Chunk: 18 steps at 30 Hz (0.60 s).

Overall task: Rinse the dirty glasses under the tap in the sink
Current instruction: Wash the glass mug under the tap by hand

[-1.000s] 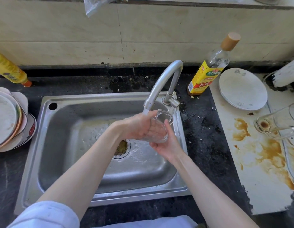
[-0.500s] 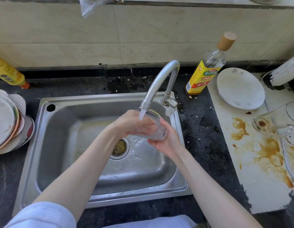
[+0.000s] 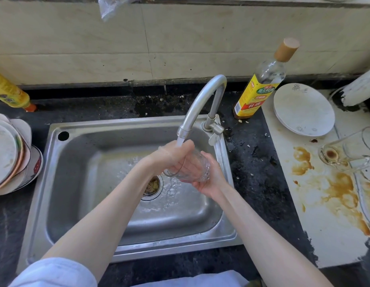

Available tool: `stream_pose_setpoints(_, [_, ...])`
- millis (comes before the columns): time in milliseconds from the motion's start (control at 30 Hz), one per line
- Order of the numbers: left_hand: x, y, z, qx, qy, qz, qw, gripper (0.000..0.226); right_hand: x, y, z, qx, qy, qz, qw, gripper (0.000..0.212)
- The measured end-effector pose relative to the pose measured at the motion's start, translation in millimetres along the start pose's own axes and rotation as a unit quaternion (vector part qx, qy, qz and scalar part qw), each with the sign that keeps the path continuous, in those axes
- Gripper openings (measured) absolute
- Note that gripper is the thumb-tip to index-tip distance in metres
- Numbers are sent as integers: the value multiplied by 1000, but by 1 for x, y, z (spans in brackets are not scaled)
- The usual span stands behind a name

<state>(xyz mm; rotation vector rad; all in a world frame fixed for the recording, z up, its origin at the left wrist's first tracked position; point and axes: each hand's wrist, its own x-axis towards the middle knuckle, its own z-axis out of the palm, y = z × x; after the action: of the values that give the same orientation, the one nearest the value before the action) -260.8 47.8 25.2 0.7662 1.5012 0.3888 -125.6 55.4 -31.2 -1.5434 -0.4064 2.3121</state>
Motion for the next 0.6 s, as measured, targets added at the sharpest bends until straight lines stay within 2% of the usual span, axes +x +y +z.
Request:
stream_pose_setpoints(67, [-5,5,2,58,-26,19,998,57,-1,-1,0,15,6,26,1000,49])
stream_pose_setpoints(133, [-13,8,6,98,-102,40,989,44,0,-3,-1,18,13,47,999,51])
stream_pose_setpoints(200, [-18,9,8,183,-161,68,967,26,0,-5,0,37,6,65,997,45])
stream_pose_setpoints(233, [-18,8,9,230,-163,74,957,21,-1,-6,2,41,-2,70,997,43])
stream_pose_setpoints(333, [-18,12,8,303,-97,60,946,24,1,-8,5,18,-13,75,997,42])
stream_pose_setpoints(467, [-19,11,1,310,55,125,941,20,5,-10,7,8,-14,66,998,48])
stream_pose_setpoints(600, [-23,5,1,373,179,184,892,28,8,-13,8,-4,-17,57,998,49])
